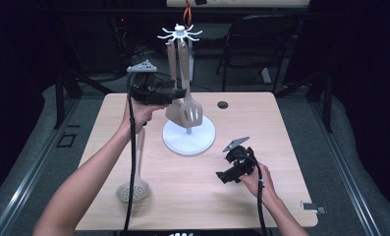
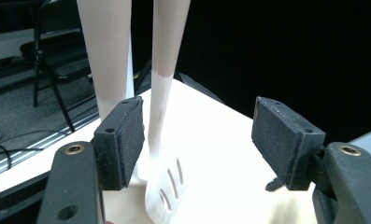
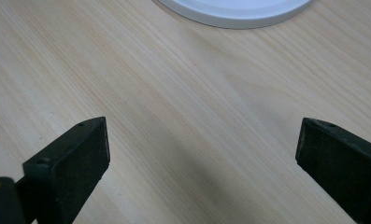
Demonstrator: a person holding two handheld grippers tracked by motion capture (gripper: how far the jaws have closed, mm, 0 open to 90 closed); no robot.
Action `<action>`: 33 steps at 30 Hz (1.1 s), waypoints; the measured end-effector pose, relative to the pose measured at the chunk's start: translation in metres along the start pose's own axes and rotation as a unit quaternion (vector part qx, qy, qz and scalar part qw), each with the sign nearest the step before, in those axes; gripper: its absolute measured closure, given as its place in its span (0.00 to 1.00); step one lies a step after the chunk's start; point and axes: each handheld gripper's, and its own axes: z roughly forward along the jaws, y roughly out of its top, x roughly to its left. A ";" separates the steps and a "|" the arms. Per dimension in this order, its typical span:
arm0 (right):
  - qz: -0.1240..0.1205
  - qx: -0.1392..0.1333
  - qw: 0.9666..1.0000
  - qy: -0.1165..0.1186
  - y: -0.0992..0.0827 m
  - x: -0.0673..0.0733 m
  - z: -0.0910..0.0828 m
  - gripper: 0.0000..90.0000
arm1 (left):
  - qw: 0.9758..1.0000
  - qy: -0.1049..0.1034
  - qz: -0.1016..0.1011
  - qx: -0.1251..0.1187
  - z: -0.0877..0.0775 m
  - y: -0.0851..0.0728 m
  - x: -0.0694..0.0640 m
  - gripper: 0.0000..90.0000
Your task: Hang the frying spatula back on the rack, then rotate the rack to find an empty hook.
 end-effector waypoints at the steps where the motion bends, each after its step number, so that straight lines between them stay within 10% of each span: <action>1: 0.000 0.001 1.000 0.001 0.000 0.000 0.000 0.03 | 1.000 0.004 0.004 0.002 -0.003 -0.001 0.000 0.38; 17: -0.004 0.008 1.000 -0.002 0.000 -0.001 0.002 0.05 | 0.993 0.103 0.004 -0.060 -0.045 0.024 0.021 0.99; 33: -0.011 0.013 1.000 0.000 0.000 -0.001 0.004 0.05 | 0.987 0.126 0.038 -0.094 -0.051 0.066 0.020 1.00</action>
